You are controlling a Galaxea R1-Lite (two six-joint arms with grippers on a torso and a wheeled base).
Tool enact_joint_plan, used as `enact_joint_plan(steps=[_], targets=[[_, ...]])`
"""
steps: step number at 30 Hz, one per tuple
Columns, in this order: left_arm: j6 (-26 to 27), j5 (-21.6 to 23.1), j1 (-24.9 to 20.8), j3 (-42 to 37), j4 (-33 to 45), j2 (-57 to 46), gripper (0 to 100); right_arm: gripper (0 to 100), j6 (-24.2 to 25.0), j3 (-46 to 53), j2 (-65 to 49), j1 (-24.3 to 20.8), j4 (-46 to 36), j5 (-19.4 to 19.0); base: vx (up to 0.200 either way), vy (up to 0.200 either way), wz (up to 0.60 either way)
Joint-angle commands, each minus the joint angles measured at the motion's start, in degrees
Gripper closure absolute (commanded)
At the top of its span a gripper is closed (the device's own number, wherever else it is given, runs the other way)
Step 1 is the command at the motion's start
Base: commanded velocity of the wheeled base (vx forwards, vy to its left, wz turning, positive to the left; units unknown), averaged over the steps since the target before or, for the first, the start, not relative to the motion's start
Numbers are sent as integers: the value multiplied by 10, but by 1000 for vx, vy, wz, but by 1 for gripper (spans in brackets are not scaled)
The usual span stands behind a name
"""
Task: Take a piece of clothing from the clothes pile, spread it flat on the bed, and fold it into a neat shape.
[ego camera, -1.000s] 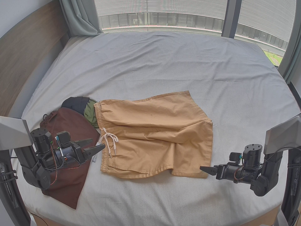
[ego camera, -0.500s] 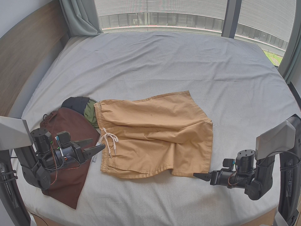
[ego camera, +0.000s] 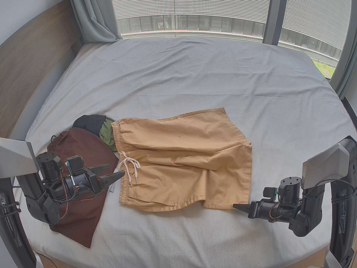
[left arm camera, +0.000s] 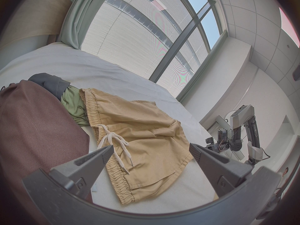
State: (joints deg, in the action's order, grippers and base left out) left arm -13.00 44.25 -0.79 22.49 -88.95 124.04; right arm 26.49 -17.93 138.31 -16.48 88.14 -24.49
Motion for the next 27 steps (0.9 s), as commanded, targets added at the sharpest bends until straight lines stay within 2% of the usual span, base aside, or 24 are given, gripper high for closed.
enact_joint_plan(steps=[1,17,27], targets=[[0,0,0,0,0,0,0,100,0,0,1,1,1,1,0,0,0],[-1,1,-4,-8,0,2,0,100,-2,4,-4,4,1,4,0,0,0],[-2,17,0,-13,0,15,0,100,-4,6,-7,0,2,4,0,0,0]])
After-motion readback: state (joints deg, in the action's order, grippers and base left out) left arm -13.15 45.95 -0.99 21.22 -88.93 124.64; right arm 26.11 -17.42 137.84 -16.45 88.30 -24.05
